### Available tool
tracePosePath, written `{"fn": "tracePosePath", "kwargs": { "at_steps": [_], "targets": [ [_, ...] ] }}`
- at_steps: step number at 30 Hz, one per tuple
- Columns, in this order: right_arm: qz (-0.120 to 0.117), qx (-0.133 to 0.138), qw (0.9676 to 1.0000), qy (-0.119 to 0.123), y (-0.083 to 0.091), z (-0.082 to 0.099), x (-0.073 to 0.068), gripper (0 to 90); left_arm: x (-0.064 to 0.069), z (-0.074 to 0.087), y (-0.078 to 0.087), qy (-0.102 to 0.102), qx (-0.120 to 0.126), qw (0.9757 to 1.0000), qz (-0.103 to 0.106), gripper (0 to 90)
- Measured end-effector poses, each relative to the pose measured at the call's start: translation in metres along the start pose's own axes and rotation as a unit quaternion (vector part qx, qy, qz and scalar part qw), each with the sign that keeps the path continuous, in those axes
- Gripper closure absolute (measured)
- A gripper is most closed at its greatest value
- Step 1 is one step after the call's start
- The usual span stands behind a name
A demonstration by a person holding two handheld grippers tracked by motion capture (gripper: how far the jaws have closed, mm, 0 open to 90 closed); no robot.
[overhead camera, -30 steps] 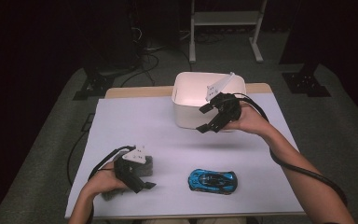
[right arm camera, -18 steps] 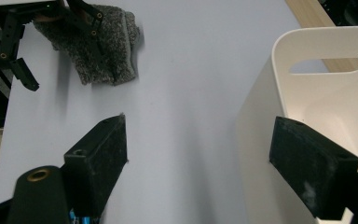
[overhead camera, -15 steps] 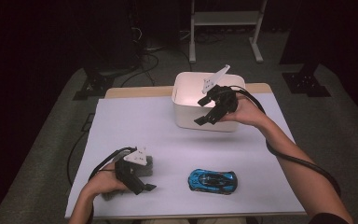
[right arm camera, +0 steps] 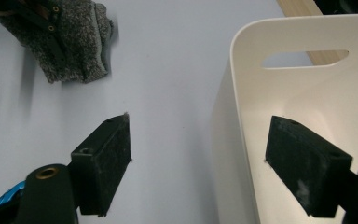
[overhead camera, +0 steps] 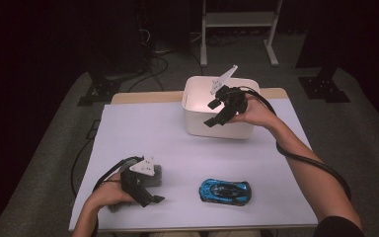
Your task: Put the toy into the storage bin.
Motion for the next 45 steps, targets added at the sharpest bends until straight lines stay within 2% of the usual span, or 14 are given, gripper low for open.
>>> {"fn": "tracePosePath", "kwargs": {
  "at_steps": [5,8,11,12,13,14,16,19,25,35,45],
  "targets": [
    [0.003,-0.007,1.0,-0.001,-0.007,0.002,0.006,22.1,0.002,0.0,0.0,0.001,0.0,1.0,0.005,9.1],
    [0.008,-0.011,0.9999,-0.004,-0.01,0.006,0.012,30.4,0.003,0.0,0.0,0.001,0.0,1.0,0.006,8.8],
    [0.01,-0.014,0.9998,-0.007,-0.011,0.009,0.015,33.8,0.003,0.001,0.001,-0.001,-0.002,1.0,0.007,8.8],
    [0.013,-0.021,0.9996,-0.011,-0.011,0.011,0.019,40.9,0.003,0.001,0.001,-0.001,-0.001,1.0,0.008,8.8],
    [0.013,-0.021,0.9996,-0.011,-0.011,0.011,0.019,40.9,0.003,0.001,0.001,-0.001,-0.001,1.0,0.008,8.8],
    [0.018,-0.027,0.9994,-0.012,-0.011,0.013,0.021,51.8,0.003,0.001,0.001,-0.001,0.0,1.0,0.008,8.8],
    [0.028,-0.041,0.9988,-0.004,-0.012,0.015,0.022,57.1,0.003,0.001,0.0,0.002,-0.001,1.0,0.006,8.8],
    [0.024,-0.051,0.9984,0.0,-0.014,0.017,0.021,67.7,0.004,0.002,-0.001,0.003,-0.005,1.0,0.005,8.8],
    [0.026,-0.055,0.9981,0.0,-0.015,0.02,0.022,84.1,0.005,0.002,-0.001,0.001,-0.008,0.9999,0.007,8.8],
    [0.018,-0.057,0.9982,0.002,-0.015,0.02,0.022,85.5,0.006,0.003,-0.001,0.001,-0.008,1.0,0.003,8.8],
    [-0.004,-0.062,0.998,0.006,-0.012,0.021,0.009,85.7,0.007,0.002,-0.001,0.0,-0.01,0.9999,0.006,8.8]
  ]
}}
Point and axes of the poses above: each handheld gripper's, and its own axes: y roughly backward along the jaws, z roughly out of its underside, x roughly to its right, the point moved 3 cm from there along -y, roughly forward along the jaws, and after that the axes turned 2 degrees about y, right-handed, at the moved point
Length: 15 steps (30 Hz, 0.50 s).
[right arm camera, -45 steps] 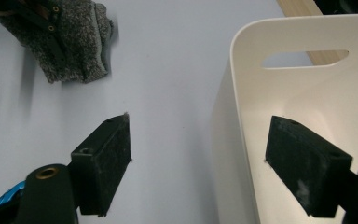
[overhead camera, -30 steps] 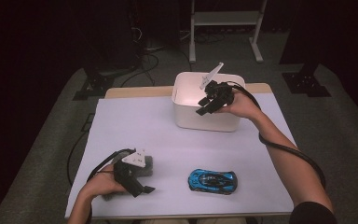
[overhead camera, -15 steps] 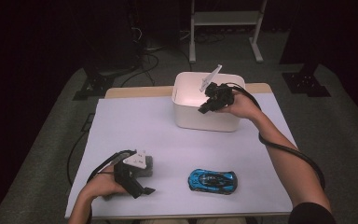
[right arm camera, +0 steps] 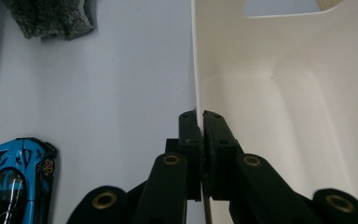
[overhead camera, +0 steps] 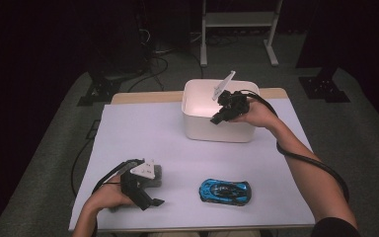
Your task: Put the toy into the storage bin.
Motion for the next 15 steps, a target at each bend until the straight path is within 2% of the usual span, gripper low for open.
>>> {"fn": "tracePosePath", "kwargs": {
  "at_steps": [15],
  "targets": [
    [-0.022,0.004,0.9997,0.014,0.005,0.006,-0.031,85.5,0.0,-0.002,-0.002,-0.001,-0.002,1.0,-0.003,8.8]
  ]
}}
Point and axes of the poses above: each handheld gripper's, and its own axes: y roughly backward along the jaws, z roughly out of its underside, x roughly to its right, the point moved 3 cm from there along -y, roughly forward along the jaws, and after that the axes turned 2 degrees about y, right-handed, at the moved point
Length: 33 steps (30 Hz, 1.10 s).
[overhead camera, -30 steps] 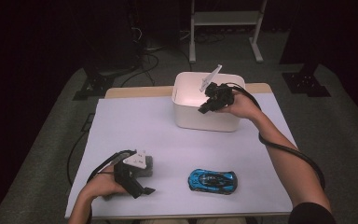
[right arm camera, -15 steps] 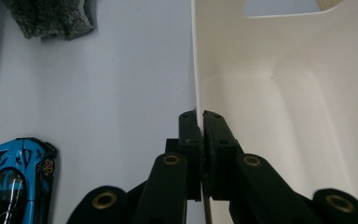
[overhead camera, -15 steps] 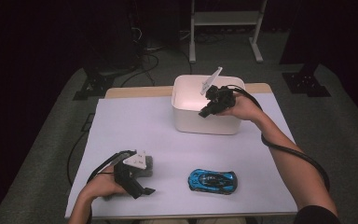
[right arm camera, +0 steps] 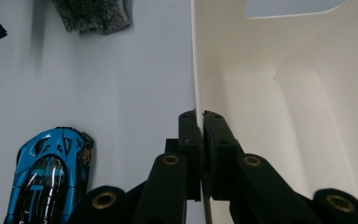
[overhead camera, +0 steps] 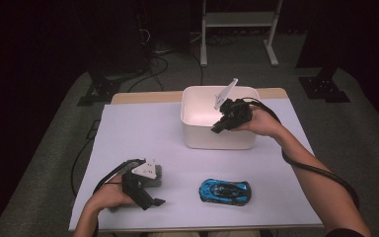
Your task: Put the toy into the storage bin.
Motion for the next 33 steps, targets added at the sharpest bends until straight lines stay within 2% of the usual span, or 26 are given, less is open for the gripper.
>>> {"fn": "tracePosePath", "kwargs": {
  "at_steps": [7,11,12,33],
  "targets": [
    [-0.005,0.004,0.9999,0.009,0.0,0.001,-0.013,85.7,0.0,0.0,-0.001,-0.001,-0.002,1.0,0.0,8.8],
    [-0.009,0.006,0.9998,0.018,0.0,0.001,-0.025,86.0,0.0,0.001,-0.003,-0.002,-0.006,1.0,0.002,8.8],
    [-0.011,0.005,0.9998,0.014,0.0,0.001,-0.028,86.0,0.0,0.001,-0.003,-0.003,-0.008,1.0,0.002,8.8],
    [-0.022,0.015,0.999,0.035,0.001,0.003,-0.061,86.2,0.001,-0.001,-0.004,-0.003,-0.006,1.0,0.006,8.8]
  ]
}}
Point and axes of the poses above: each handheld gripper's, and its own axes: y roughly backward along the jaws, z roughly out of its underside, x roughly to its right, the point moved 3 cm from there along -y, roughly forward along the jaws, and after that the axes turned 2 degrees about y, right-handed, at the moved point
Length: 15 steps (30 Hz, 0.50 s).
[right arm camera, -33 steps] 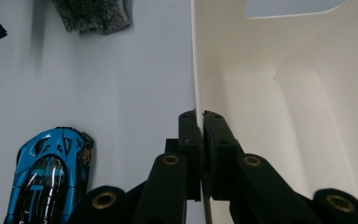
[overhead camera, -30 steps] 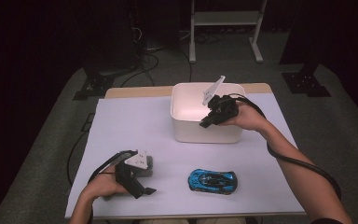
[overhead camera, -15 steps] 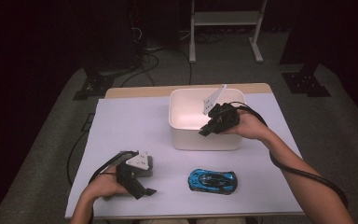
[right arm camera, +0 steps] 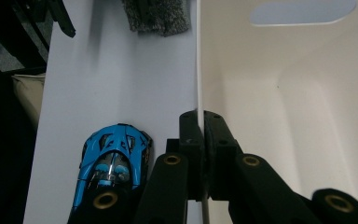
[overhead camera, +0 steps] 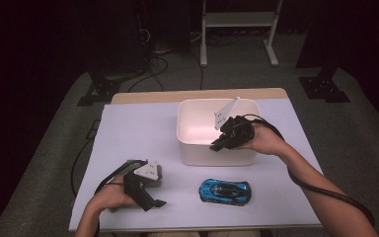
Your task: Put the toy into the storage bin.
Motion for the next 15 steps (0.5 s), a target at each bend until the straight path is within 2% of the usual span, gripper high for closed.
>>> {"fn": "tracePosePath", "kwargs": {
  "at_steps": [11,12,13,14,15],
  "targets": [
    [-0.007,0.001,1.0,0.0,-0.0014,-0.0016,-0.0058,85.7,-0.0002,0.0009,0.0013,-0.001,0.002,1.0,0.0,8.8],
    [-0.008,0.002,1.0,-0.006,-0.0012,-0.0014,-0.0057,83.2,-0.0002,0.001,0.0015,0.0,0.002,1.0,0.0,8.8],
    [-0.012,0.008,0.9998,-0.014,-0.0004,-0.0016,-0.0048,73.0,-0.0003,0.0011,0.0017,0.001,0.002,1.0,-0.001,8.8],
    [-0.012,0.008,0.9998,-0.014,-0.0004,-0.0016,-0.0048,73.0,-0.0003,0.0011,0.0017,0.001,0.002,1.0,-0.001,8.8],
    [-0.007,0.02,0.9994,-0.026,0.0033,-0.0021,-0.0047,64.0,-0.0006,0.0011,0.0019,-0.001,0.002,1.0,-0.001,8.8]
  ]
}}
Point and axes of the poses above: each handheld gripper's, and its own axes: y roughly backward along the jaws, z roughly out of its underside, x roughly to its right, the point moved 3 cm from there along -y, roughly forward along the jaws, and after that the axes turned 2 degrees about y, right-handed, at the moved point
